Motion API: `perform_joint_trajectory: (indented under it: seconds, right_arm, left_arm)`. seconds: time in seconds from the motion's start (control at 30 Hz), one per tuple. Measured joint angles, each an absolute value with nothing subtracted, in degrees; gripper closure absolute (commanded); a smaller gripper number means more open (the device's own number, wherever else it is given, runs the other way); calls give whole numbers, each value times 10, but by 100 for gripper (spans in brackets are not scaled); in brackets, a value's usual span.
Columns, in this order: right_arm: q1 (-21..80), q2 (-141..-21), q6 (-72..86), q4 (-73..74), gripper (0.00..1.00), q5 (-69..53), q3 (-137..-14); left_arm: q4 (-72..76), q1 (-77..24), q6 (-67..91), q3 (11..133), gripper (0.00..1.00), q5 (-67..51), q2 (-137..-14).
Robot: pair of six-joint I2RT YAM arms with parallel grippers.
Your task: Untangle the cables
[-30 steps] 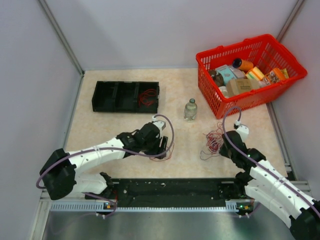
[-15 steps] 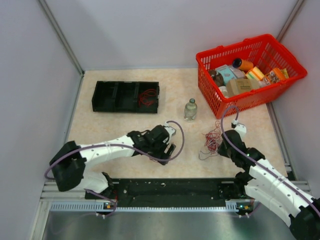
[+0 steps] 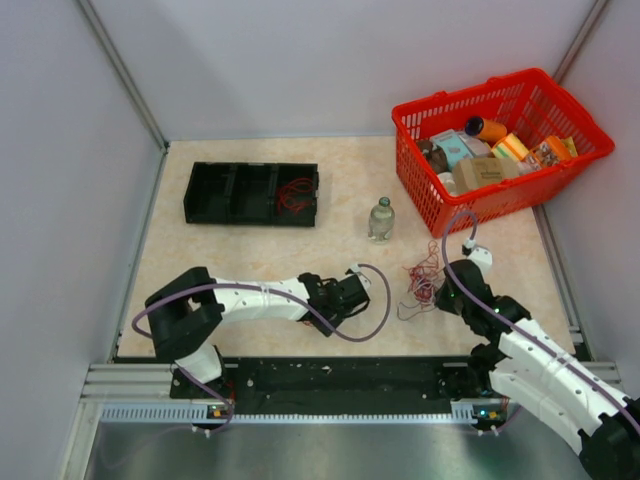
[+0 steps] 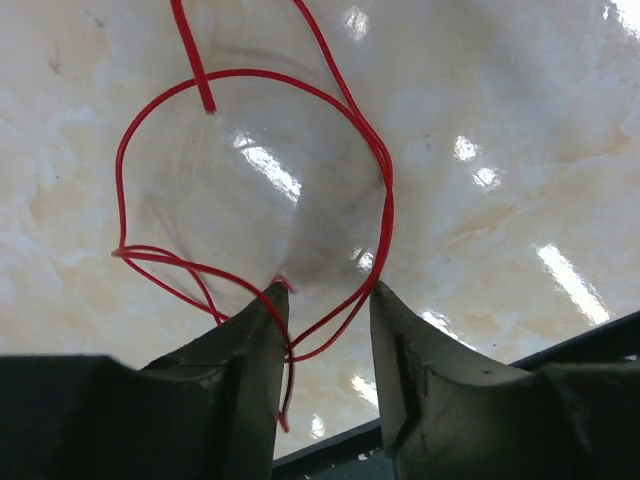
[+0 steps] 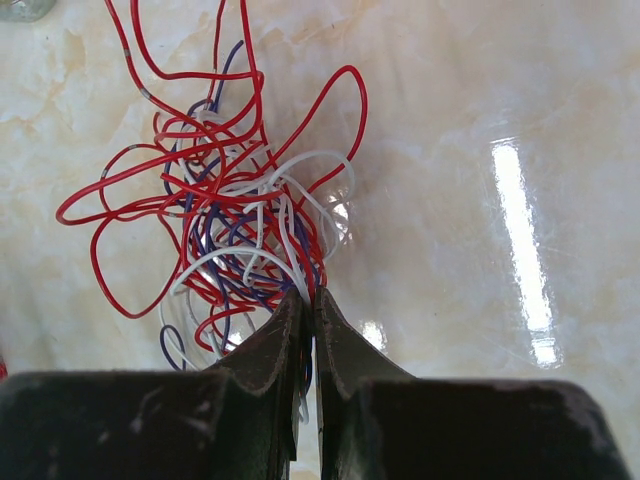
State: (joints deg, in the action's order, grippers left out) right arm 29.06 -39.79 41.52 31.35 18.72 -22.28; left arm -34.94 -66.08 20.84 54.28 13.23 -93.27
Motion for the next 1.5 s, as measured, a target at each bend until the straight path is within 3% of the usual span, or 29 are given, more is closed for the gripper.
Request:
perform_joint_trajectory:
  seconds: [0.1, 0.37, 0.6, 0.9, 1.03, 1.2, 1.37, 1.5]
  right_arm:
    - [291, -398, 415, 312, 95, 186, -223]
    - [291, -390, 415, 310, 95, 183, -222]
    - [291, -391, 412, 308, 95, 181, -222]
    - [291, -390, 407, 301, 95, 178, -222]
    - [291, -390, 405, 296, 95, 176, -222]
    - [291, -390, 404, 295, 95, 174, -222]
    - [291, -390, 404, 295, 95, 171, -222]
    - [291, -390, 401, 292, 95, 168, -222]
  left_arm:
    - [-361, -669, 219, 558, 100, 175, -947]
    - [-383, -644, 235, 587, 100, 271, -897]
    - [-269, -396, 226, 635, 100, 149, -754]
    - [-175, -238, 236, 821, 100, -76, -972]
    - [-158, -194, 256, 848, 100, -159, -1060]
    - [-159, -152, 270, 853, 100, -206, -1104]
    - [-173, -138, 266, 890, 86, -208, -1132]
    - [-182, -140, 260, 922, 88, -204, -1155]
